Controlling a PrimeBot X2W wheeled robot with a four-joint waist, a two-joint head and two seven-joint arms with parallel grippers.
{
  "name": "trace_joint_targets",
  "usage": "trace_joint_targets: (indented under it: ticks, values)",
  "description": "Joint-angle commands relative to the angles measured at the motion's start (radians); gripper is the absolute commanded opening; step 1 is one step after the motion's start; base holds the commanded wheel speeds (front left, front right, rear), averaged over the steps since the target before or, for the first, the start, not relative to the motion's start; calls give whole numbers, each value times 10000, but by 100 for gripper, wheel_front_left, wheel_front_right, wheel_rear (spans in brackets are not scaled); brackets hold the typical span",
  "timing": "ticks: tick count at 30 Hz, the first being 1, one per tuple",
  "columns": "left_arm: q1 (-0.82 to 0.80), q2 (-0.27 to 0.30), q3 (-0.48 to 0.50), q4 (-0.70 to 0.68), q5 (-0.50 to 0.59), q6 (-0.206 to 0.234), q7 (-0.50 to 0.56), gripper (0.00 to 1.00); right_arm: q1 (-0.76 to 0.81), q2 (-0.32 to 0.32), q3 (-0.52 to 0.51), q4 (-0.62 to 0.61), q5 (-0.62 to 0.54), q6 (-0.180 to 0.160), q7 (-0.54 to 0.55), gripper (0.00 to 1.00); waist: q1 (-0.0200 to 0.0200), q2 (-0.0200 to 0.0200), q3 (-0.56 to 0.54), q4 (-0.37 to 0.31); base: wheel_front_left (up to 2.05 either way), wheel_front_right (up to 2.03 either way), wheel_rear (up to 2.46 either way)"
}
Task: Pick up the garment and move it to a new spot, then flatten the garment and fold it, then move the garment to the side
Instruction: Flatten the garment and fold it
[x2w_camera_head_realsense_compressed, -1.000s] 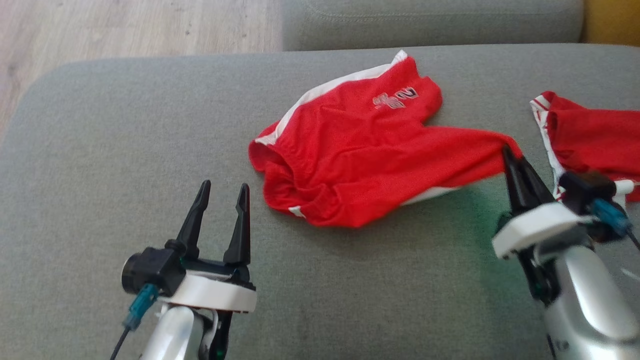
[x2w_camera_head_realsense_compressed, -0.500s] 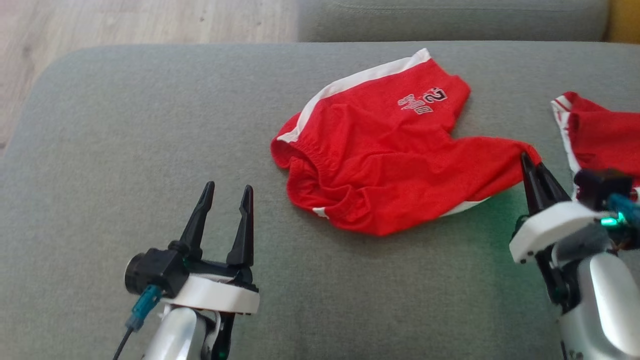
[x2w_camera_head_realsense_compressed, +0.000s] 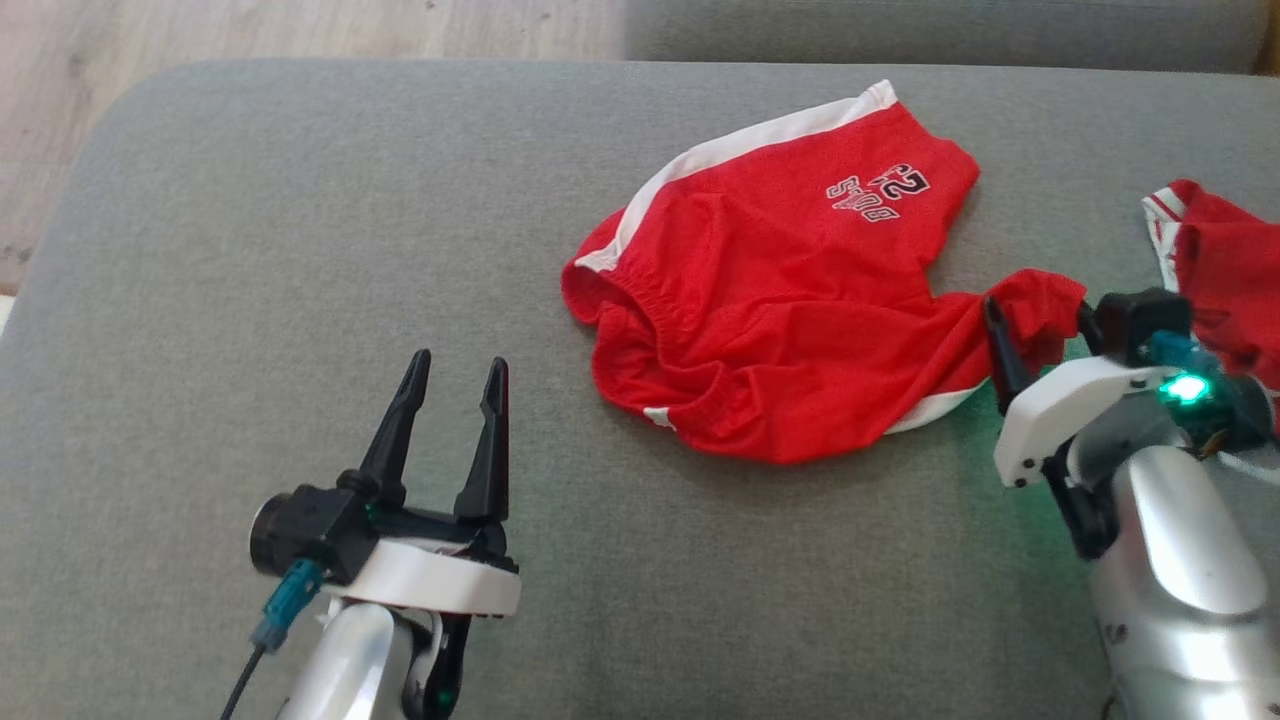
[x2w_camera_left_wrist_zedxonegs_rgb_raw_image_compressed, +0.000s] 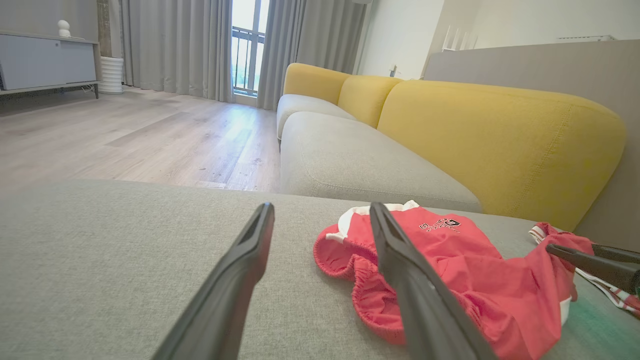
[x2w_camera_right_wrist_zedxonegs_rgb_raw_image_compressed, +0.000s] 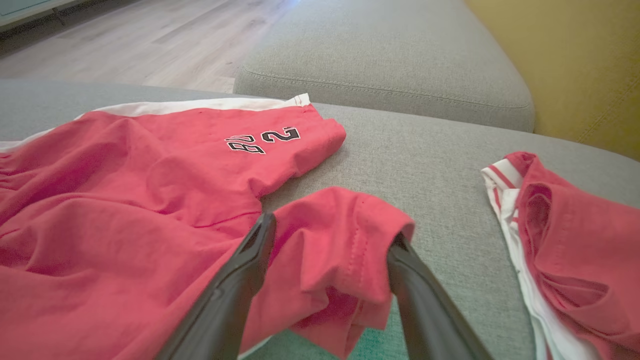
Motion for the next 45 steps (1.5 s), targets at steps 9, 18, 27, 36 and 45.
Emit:
trace_joint_targets:
  ticks: [9, 18, 27, 36, 45]
  values:
    - [-333, 70, 481, -370, 83, 58, -80, 100, -366, 654, 139, 271, -49, -7, -1879, 100, -1, 0, -198, -638, 0, 0, 0]
    - [-142, 70, 648, -592, 176, 40, -80, 100, 1373, 796, -341, -1501, 815, -7, -2895, 100, -1, 0, -435, -1390, 0, 0, 0]
    - [-261, 70, 481, -644, 328, -49, -80, 100, 2530, 818, -270, -2821, 1481, -7, -2767, 100, -1, 0, -212, -1884, 0, 0, 0]
    - [-1017, 1355, -2037, 689, 1172, -160, -80, 100, 2491, 820, -259, -3085, 1628, -7, -2583, 100, -1, 0, 39, -2000, 0, 0, 0]
    - [-2165, 2713, -3713, 1978, 1266, -163, 16, 100, 2416, 821, -180, -2858, 1725, -7, -2659, 100, -1, 0, 152, -2062, 0, 0, 0]
